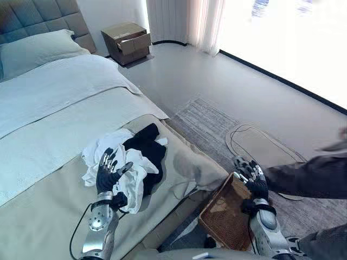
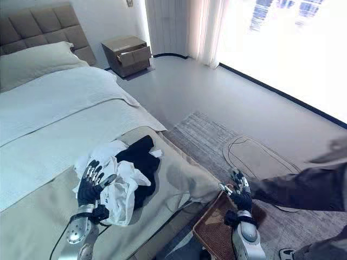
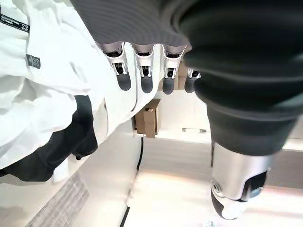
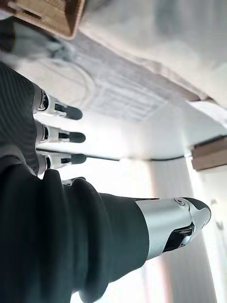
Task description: Pick up clothes into the bucket
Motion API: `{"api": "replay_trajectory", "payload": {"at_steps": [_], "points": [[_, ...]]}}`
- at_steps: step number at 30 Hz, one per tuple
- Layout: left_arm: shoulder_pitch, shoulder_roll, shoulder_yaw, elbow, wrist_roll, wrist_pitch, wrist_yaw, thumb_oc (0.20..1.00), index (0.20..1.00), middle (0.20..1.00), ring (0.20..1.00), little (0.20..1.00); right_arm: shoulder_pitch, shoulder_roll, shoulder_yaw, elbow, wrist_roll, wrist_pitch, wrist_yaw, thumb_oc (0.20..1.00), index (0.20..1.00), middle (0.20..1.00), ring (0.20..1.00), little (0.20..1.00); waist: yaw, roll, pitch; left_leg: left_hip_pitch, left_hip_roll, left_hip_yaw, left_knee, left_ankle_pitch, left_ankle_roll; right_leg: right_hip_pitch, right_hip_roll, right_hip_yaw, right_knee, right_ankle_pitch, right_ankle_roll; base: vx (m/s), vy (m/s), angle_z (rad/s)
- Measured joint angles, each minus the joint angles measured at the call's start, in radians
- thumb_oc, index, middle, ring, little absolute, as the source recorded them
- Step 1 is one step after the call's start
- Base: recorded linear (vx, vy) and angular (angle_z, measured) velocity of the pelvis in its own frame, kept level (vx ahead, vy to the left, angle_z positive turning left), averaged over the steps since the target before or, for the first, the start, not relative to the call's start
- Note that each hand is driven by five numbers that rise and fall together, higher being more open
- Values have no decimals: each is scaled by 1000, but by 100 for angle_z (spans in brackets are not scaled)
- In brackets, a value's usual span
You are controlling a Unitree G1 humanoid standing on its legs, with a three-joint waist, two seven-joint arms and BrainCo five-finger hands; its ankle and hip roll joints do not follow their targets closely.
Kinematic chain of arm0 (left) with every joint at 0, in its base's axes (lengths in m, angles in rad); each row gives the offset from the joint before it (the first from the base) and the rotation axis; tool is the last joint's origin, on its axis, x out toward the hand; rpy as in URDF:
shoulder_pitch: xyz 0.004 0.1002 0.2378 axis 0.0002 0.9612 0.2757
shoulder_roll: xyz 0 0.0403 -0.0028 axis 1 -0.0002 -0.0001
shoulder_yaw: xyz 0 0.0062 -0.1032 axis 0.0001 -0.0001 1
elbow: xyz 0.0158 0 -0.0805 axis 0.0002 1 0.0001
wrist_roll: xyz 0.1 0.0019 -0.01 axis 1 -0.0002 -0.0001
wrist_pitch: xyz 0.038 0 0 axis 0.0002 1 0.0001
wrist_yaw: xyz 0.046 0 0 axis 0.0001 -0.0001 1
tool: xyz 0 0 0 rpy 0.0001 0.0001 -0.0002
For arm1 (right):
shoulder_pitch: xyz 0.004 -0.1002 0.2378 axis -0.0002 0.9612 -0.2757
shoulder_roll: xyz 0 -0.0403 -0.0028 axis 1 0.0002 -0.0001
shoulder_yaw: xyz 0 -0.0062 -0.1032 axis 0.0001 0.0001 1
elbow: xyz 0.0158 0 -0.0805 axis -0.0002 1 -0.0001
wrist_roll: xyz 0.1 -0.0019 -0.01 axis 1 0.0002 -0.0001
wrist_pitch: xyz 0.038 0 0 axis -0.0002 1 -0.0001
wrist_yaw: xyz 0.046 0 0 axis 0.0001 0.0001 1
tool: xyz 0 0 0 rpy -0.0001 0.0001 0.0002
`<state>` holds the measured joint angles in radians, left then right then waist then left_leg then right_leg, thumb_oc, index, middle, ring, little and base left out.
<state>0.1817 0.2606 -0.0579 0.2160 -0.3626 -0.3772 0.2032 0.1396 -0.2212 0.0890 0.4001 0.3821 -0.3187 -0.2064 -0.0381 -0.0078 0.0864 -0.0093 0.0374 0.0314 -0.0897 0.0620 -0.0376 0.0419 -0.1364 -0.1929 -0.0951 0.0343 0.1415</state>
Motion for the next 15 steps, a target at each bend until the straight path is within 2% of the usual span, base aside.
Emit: {"api": "replay_trajectory", "payload": {"at_steps": [1,9,15], "points": [[0,0,0,0,0,0,0,1000,1000,1000,1000,1000,0,0,0,0,0,0,0,1000,1000,1000,1000,1000,0,0,3,1,0,-2,0,0,0,2,0,-2,0,0,0,-883,350,-10],[1,0,0,0,2,0,2,1000,1000,1000,1000,1000,1,0,0,0,0,0,0,1000,1000,1000,1000,1000,0,-1,15,3,1,-5,2,1,-1,5,1,-5,0,-2,-3,4,-4,1],[6,9,5,0,98,5,37,1000,1000,1000,1000,1000,4,-1,0,0,0,0,3,1000,1000,1000,1000,1000,1,-1,16,2,6,-4,2,0,-2,4,6,-4,0,-4,-5,20,-4,0]]}}
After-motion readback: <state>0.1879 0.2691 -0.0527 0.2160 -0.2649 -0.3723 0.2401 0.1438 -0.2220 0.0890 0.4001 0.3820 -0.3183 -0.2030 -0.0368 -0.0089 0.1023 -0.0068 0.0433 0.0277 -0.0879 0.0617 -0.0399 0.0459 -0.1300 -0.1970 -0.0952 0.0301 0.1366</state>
